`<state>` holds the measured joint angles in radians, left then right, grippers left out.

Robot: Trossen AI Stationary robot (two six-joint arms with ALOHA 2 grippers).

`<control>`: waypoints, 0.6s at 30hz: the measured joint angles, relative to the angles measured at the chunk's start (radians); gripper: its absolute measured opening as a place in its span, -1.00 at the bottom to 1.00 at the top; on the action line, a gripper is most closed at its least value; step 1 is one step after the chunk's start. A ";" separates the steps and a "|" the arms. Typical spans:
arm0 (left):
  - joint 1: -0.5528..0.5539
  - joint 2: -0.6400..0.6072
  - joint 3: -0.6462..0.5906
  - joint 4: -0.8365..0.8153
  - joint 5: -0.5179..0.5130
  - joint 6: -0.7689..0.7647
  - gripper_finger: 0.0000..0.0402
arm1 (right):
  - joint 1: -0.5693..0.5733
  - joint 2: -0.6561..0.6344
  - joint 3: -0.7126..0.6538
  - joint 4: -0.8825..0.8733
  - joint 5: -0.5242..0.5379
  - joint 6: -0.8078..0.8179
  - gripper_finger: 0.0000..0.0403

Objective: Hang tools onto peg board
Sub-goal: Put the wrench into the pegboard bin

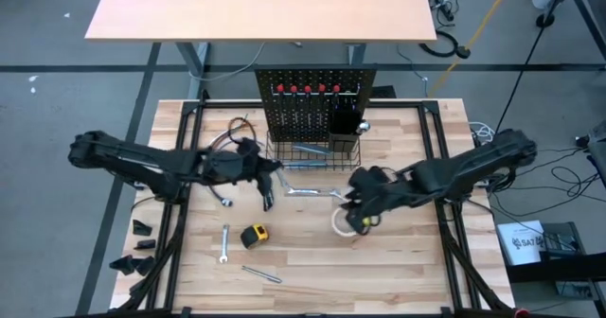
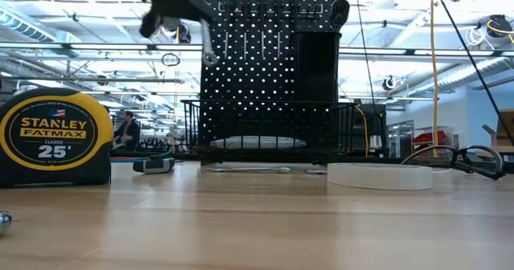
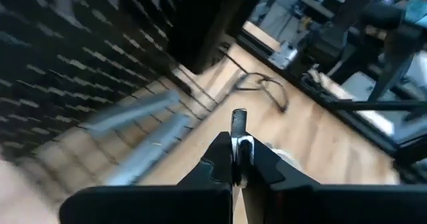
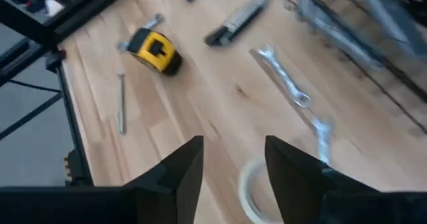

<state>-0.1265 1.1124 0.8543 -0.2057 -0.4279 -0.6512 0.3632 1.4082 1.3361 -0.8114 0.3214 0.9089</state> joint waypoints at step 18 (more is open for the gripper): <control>-0.004 0.016 0.421 -0.127 -0.223 0.423 -0.98 | -0.021 -0.358 -0.015 -0.402 -0.051 -0.035 -0.29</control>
<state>-0.1300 1.1286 1.2749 -0.3323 -0.6513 -0.2287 0.3422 1.0498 1.3214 -1.2135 0.2704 0.8739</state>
